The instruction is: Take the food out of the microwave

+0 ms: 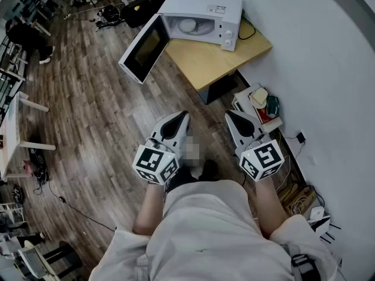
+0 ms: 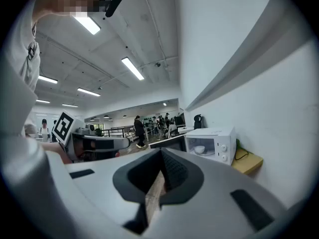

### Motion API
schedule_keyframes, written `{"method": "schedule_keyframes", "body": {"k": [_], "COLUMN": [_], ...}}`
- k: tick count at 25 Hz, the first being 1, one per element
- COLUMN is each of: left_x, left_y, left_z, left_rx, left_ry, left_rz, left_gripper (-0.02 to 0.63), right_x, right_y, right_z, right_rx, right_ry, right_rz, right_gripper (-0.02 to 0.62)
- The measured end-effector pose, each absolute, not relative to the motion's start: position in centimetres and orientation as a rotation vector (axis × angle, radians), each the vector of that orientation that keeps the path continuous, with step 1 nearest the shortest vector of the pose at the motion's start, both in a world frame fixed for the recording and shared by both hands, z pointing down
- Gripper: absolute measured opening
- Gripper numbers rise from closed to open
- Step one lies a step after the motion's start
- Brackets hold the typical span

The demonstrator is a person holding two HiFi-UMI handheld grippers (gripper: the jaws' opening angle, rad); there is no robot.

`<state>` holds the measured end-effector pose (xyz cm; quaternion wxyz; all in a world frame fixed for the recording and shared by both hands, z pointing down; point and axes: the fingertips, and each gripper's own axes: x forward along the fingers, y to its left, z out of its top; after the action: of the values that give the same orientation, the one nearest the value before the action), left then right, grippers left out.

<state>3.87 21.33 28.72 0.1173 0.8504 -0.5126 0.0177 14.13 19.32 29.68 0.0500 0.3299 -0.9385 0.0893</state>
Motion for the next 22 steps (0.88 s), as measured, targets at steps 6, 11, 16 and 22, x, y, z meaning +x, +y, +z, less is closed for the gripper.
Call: {"method": "schedule_keyframes", "body": {"k": [6,11,16,22], "left_x": [4.3,4.1,4.0,3.4], "left_y": [22.1,22.5,22.1,20.5], "left_z": [29.0,29.2,29.8,30.0], "left_rx": [2.496,2.489,2.496,2.510], "left_ry": [-1.486,-1.488,-1.473,-1.444], "left_rz": [0.103,0.094,0.111,0.098], "left_gripper": [0.008,0.008,0.008,0.008], "right_x": [14.5,14.0,13.6,13.0], "right_y": [19.9,20.8,20.6,19.7], "right_z": [29.0,28.7,28.6,28.8], "right_rx": [1.031,1.010,1.022,1.037], "right_ry": [-2.853,-2.857,-2.896,-2.872], "right_rz": [0.237,0.205,0.232,0.204], "right_gripper": [-0.002,-0.002,-0.002,-0.002]}}
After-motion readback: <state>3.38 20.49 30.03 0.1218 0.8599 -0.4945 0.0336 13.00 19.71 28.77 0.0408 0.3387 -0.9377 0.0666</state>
